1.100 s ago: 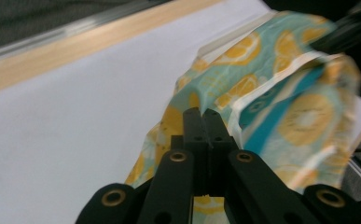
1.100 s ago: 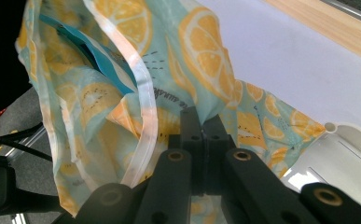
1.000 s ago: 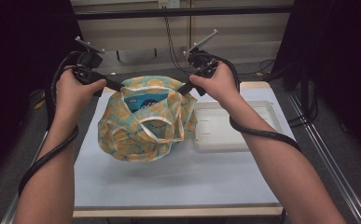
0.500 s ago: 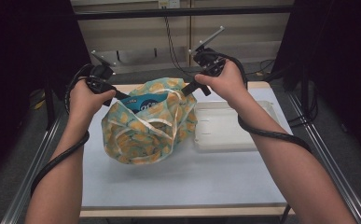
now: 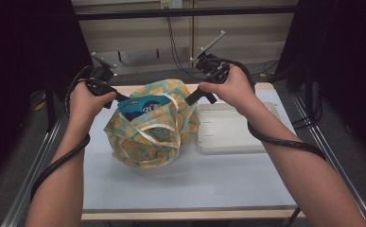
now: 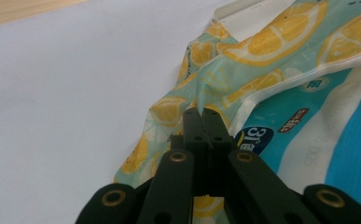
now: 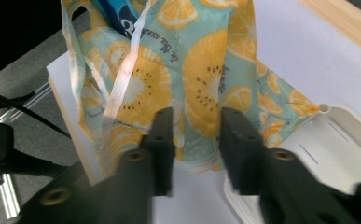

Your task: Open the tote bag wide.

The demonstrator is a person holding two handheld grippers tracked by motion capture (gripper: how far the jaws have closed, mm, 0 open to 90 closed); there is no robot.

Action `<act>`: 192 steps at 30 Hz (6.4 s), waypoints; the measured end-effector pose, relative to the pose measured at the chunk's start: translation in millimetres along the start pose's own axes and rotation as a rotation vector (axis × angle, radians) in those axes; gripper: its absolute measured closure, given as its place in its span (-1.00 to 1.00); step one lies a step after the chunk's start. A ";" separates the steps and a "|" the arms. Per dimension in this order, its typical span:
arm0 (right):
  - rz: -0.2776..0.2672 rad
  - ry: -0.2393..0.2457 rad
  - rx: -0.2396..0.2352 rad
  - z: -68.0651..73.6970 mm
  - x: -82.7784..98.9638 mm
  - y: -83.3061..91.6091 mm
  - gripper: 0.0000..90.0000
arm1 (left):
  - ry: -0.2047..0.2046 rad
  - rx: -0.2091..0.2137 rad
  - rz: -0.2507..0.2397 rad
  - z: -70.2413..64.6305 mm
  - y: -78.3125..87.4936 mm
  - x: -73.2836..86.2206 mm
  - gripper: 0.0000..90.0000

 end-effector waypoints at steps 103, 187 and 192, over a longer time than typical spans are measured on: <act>-0.004 -0.128 0.001 -32.3 0.1 -22.4 1.00 | 0.027 0.003 -0.157 -14.2 31.7 -26.3 1.00; -0.103 -0.084 -0.023 -20.4 -39.5 11.5 1.00 | 0.122 0.022 -0.104 19.8 3.6 0.3 1.00; -0.092 -0.136 -0.001 -34.6 -33.2 -5.4 1.00 | 0.166 0.052 -0.110 30.7 -3.8 8.1 1.00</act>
Point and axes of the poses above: each handheld gripper's, and its own axes: y roughly backward along the jaws, x roughly out of its underside, z roughly to its left, the point moved 3 cm from there along -y, roughly forward along the jaws, and after that the axes turned 10 degrees about x, right-handed, at the moved point
